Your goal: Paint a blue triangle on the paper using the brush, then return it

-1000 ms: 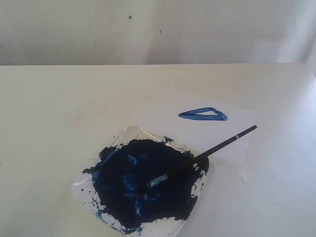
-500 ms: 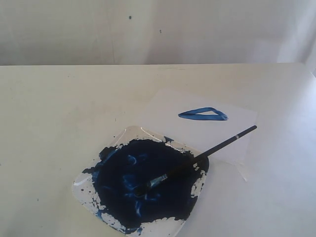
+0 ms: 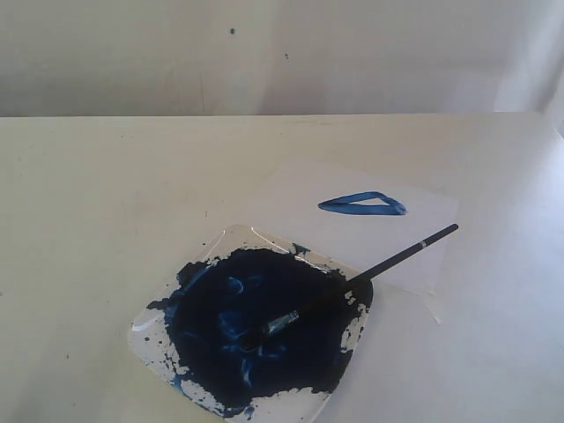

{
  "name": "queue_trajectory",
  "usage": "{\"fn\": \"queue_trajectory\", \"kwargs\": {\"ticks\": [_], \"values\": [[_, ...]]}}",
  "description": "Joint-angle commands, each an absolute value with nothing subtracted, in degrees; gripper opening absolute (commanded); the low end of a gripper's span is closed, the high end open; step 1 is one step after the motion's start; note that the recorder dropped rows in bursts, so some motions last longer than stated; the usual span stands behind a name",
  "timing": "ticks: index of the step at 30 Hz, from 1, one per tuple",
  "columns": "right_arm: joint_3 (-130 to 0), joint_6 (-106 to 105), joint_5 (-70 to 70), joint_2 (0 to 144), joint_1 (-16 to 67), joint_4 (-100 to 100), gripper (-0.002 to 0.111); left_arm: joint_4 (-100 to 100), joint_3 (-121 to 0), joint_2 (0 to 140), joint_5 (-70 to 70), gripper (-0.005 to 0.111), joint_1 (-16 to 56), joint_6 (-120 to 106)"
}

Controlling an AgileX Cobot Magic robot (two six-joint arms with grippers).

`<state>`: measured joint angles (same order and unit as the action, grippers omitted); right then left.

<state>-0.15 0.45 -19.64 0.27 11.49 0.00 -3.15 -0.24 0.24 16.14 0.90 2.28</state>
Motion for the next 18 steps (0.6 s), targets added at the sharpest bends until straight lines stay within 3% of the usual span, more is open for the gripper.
{"fn": "queue_trajectory", "kwargs": {"ticks": [1,18], "values": [[0.0,0.6,-19.17,0.0,11.61,0.0,0.004,-3.24,0.0,0.0,15.85,0.0,1.42,2.19],[0.0,0.6,-19.17,0.0,11.61,0.0,0.004,-3.12,0.0,0.0,10.6,0.0,2.03,2.19]]}}
